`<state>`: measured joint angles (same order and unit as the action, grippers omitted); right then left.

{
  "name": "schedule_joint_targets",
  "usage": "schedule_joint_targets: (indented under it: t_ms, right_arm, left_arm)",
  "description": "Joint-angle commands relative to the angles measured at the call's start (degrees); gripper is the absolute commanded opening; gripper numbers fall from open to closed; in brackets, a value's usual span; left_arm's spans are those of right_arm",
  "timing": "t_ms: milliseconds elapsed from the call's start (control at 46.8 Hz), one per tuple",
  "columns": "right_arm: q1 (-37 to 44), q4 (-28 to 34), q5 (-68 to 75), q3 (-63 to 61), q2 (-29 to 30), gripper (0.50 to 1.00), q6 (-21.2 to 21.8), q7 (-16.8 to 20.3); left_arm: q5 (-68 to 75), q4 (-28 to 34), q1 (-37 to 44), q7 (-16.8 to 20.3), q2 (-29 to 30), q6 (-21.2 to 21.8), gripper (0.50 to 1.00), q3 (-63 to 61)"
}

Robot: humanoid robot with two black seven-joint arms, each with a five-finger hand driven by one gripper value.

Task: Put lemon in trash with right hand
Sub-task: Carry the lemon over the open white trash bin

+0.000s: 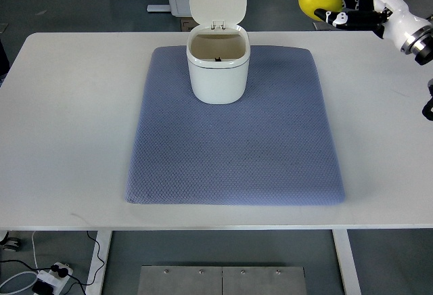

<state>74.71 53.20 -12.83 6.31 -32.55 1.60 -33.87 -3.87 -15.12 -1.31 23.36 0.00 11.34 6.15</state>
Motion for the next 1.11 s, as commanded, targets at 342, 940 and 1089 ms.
schedule_joint_targets:
  t_ms: [342, 940, 1089]
  right_arm:
    - [3.4, 0.2, -0.7, 2.2, 8.8, 0.500, -1.0, 5.0]
    - [8.1, -7.8, 0.0, 12.9, 22.1, 0.500, -4.9, 16.1]
    - [8.2, -9.7, 0.0, 12.9, 24.3, 0.500, -4.9, 17.0]
  left_arm:
    - [0.0, 0.0, 0.0, 0.0, 0.0, 0.0, 1.000, 0.0]
    - [0.0, 0.0, 0.0, 0.0, 0.0, 0.0, 1.000, 0.0]
    - [0.0, 0.0, 0.0, 0.0, 0.0, 0.0, 1.000, 0.0]
